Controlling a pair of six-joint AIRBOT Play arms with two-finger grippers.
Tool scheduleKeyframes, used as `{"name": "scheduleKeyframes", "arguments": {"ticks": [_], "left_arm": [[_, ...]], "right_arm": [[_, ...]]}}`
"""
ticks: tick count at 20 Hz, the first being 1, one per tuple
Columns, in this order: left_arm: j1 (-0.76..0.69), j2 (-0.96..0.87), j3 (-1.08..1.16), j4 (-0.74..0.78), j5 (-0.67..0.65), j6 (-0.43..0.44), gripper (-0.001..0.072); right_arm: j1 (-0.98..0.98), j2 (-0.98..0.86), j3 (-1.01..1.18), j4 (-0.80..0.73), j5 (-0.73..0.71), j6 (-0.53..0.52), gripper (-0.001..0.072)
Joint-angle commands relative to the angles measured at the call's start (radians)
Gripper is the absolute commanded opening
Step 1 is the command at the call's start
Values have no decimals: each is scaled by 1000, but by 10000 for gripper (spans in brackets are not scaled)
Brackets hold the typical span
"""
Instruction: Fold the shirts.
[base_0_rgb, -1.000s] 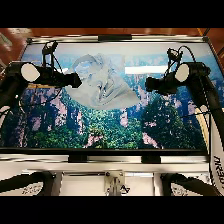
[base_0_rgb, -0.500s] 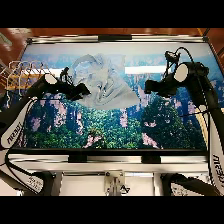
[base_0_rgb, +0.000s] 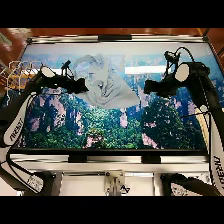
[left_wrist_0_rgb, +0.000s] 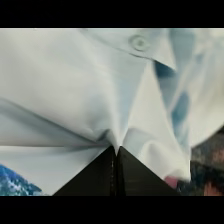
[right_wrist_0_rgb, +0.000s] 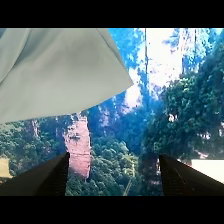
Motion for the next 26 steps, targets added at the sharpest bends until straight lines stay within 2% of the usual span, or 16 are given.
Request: {"name": "scheduleKeyframes", "arguments": {"ticks": [1,3,5,7,9,12,15,16,17,18,22,25,26], "left_arm": [[-28,129,31,175,-198,44,53],[-81,230,-26,336,-270,32,54],[-140,330,-172,348,-255,-8,54],[-224,412,-357,249,-167,-12,53],[-327,459,-501,104,-18,-13,54],[-499,452,-582,-95,171,-11,54],[-631,445,-580,-102,317,-13,58],[-620,448,-571,-102,323,-13,156],[-578,454,-556,-101,306,-18,405],[-510,463,-539,-101,269,-34,571],[-168,518,-511,-64,29,-39,580],[-18,515,-524,129,-70,-81,582],[8,515,-537,171,-89,-81,632]], "right_arm": [[-1,26,1,-6,-7,-9,685],[-1,29,1,-35,-4,-9,684],[-1,29,1,-42,-5,-9,685],[-1,29,1,-42,-5,-9,685],[-1,33,1,-74,-3,-9,685],[-42,67,4,-115,-2,-6,685],[-142,111,40,-109,9,15,685],[-173,125,53,-104,13,15,685],[-193,136,60,-104,22,14,685],[-207,145,59,-105,31,13,684],[-203,129,58,-88,61,-24,685],[-203,81,58,45,53,-84,684],[-203,59,58,123,47,-121,684]]}}
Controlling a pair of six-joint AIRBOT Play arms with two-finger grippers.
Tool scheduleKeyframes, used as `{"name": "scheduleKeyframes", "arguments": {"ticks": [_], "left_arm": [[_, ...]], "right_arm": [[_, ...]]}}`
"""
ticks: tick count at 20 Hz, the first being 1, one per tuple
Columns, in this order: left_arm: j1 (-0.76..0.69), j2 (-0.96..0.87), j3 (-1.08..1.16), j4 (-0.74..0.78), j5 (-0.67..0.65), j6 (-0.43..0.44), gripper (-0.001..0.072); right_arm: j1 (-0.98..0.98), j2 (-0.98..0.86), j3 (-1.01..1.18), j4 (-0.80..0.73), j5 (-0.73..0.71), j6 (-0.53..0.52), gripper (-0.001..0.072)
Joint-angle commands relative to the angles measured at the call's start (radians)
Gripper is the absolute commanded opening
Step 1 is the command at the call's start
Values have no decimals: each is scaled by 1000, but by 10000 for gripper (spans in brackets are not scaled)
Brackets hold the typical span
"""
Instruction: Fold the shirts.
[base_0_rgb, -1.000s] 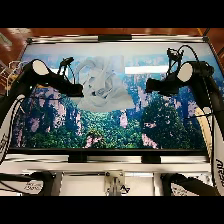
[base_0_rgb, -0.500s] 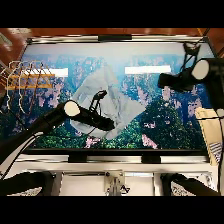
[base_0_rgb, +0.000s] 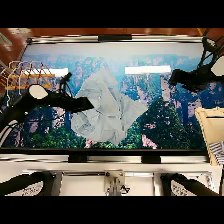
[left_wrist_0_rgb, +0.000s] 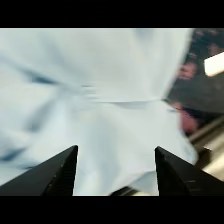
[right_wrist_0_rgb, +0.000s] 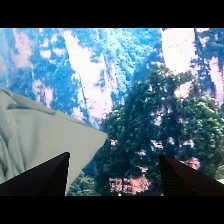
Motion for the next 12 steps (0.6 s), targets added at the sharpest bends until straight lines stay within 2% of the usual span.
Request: {"name": "scheduleKeyframes", "arguments": {"ticks": [1,3,12], "left_arm": [[139,7,-26,153,-118,-23,688],[146,-3,-56,151,-100,-24,688],[123,-138,-71,209,-18,-24,686]], "right_arm": [[-2,-65,1,232,-14,-108,685],[35,-118,1,303,-43,-129,687],[279,-300,1,303,-102,-137,688]]}}
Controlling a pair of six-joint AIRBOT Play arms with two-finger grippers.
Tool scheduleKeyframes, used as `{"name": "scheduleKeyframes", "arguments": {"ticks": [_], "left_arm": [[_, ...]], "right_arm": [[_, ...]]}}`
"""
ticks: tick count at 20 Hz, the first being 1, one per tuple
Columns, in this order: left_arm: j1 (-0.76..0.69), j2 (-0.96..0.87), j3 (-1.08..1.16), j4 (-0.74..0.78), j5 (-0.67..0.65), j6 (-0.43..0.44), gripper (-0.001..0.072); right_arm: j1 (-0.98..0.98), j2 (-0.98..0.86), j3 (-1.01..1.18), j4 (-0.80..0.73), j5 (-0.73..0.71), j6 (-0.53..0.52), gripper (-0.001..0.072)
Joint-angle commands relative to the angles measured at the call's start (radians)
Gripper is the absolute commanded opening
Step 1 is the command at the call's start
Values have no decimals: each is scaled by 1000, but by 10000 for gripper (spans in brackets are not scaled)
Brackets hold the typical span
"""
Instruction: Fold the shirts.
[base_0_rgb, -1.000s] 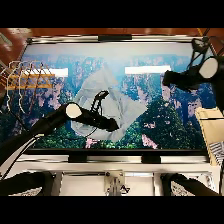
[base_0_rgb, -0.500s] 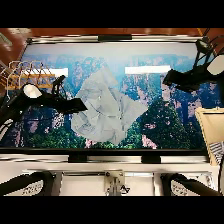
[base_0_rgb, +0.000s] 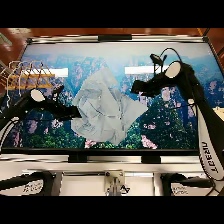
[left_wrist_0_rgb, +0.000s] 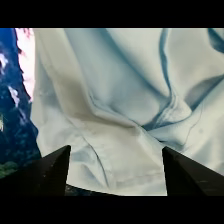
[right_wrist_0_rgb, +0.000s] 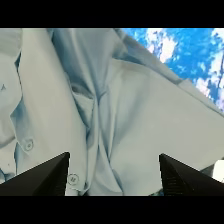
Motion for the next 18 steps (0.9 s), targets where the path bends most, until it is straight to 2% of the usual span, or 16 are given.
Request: {"name": "scheduleKeyframes", "arguments": {"ticks": [1,3,4,5,6,10,16,17,18], "left_arm": [[-1,-55,-3,-9,74,0,683],[-1,-86,-3,-61,124,0,670],[0,-98,-2,-64,135,0,550],[2,-103,-2,-62,134,8,205],[5,-100,-1,-64,124,37,56],[8,-15,15,-59,59,114,55],[8,219,16,-60,59,117,55],[7,246,18,-60,59,117,55],[6,272,18,-60,59,117,55]], "right_arm": [[68,-61,1,13,-18,0,688],[81,-84,1,17,-18,0,688],[85,-95,1,21,-18,1,688],[85,-105,1,22,-19,1,689],[86,-114,1,27,-19,4,689],[111,-167,1,101,-84,5,690],[260,-292,1,169,-197,17,694],[275,-310,1,169,-197,37,674],[283,-322,1,169,-190,45,485]]}}
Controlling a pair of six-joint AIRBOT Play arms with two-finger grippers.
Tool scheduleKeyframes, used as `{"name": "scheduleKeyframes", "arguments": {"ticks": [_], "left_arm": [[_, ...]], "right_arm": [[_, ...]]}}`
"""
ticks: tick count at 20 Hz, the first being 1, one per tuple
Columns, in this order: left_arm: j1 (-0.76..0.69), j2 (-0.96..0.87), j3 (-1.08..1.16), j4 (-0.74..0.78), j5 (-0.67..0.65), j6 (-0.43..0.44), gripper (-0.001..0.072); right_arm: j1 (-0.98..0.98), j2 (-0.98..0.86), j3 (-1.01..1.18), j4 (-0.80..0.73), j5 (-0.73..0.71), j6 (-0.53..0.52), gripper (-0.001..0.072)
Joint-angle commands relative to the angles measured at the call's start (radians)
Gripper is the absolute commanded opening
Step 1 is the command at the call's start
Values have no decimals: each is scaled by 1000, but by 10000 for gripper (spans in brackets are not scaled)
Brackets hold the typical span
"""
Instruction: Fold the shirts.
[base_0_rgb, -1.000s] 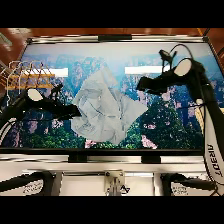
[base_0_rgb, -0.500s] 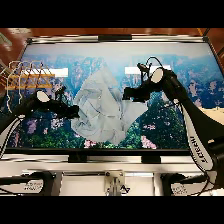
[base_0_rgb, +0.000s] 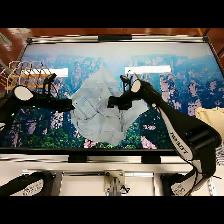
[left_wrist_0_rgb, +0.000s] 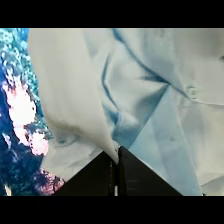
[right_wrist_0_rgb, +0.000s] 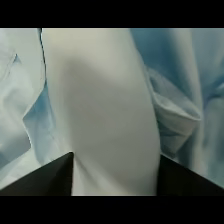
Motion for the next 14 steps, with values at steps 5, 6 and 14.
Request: {"name": "scheduleKeyframes", "arguments": {"ticks": [5,6,14], "left_arm": [[0,161,3,0,-2,58,56],[-2,163,3,-2,-10,58,55],[-103,95,-6,-15,-31,55,55]], "right_arm": [[-46,75,2,-74,83,14,65],[-78,128,2,-112,130,15,65],[-105,419,-274,-298,464,188,65]]}}
